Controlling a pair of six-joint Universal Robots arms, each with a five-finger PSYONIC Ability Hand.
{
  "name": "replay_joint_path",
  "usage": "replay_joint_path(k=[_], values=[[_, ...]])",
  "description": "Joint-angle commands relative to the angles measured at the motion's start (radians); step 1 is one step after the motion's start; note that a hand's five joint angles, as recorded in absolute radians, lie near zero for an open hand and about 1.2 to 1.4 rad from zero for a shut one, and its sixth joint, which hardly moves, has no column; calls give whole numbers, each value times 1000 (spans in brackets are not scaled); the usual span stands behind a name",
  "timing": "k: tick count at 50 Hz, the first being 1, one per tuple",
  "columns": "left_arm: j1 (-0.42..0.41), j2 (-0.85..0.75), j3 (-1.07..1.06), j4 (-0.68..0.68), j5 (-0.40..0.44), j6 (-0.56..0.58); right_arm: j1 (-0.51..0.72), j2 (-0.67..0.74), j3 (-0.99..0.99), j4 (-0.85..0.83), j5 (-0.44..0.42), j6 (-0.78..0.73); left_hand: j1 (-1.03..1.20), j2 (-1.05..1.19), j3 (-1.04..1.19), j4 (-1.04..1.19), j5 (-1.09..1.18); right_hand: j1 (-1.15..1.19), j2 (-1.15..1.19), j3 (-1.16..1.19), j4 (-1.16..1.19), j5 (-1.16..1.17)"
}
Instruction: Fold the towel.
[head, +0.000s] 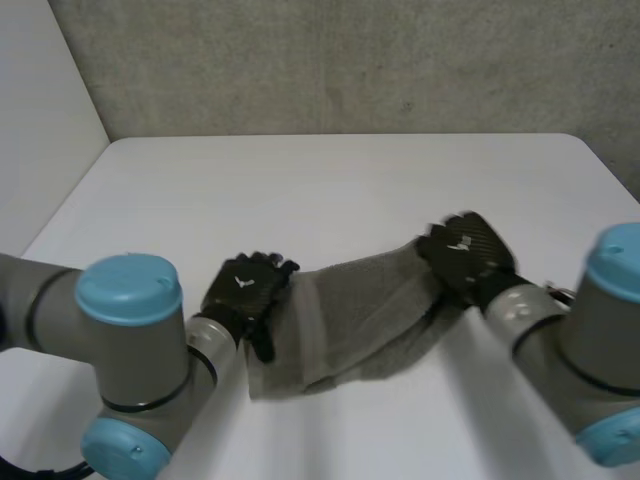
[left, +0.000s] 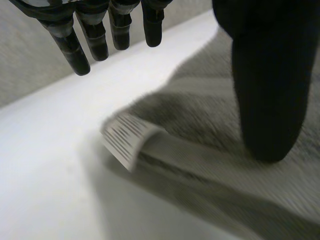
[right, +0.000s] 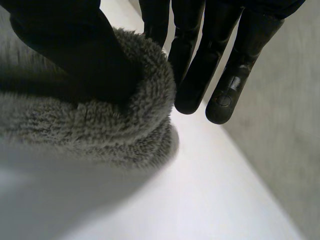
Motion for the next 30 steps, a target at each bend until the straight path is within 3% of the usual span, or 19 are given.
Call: replay_joint_path(k=[1,3,7,9,11,14,18,20,21,22,23,26,30], values=[[88,148,-14,-32,-32,-4,283,65,-155,10,85,-136,-2,10,8,8,-27,461,228,214,203,245],[170,232,-35,-57,-30,-4,382,120,-210,10,80,-217,-2,10,8,8,-27,461,228,214,203,245],[239,306,-55,-72,-27,-4,467,179,-249,7,52,-263,-2,10,8,8,-27,461,228,214,203,245],[269,337,-63,-78,-24,-4,494,216,-261,2,20,-268,-2,10,8,8,-27,461,228,214,203,245],[316,376,-88,-83,-4,-17,528,283,-276,11,-65,-267,-2,10,8,8,-27,461,228,214,203,245],[336,392,-106,-86,23,-42,537,332,-284,10,-115,-270,-2,10,8,8,-27,461,228,214,203,245],[336,395,-117,-88,44,-68,534,337,-292,11,-112,-259,-2,10,8,8,-27,461,228,214,203,245],[324,392,-112,-86,56,-86,526,299,-295,11,-89,-218,-2,10,8,8,-27,-359,-591,-606,-617,-575],[324,392,-112,-86,56,-86,526,299,-295,11,-89,-217,-2,10,8,8,-27,-363,-595,-610,-621,-579],[321,386,-103,-86,62,-94,522,261,-295,11,-71,-166,-2,10,8,8,-27,-663,-895,-910,-920,-879],[321,386,-103,-86,62,-94,507,224,-293,13,-52,-98,-2,10,8,8,-27,-761,-993,-1008,-1019,-977],[307,383,-72,-84,77,-117,473,187,-290,15,-38,-24,-2,10,8,8,-27,-761,-993,-1008,-1019,-977],[223,337,7,-103,79,-177,369,93,-266,47,-30,204,-2,10,8,8,-27,-761,-993,-1008,-1019,-977]])
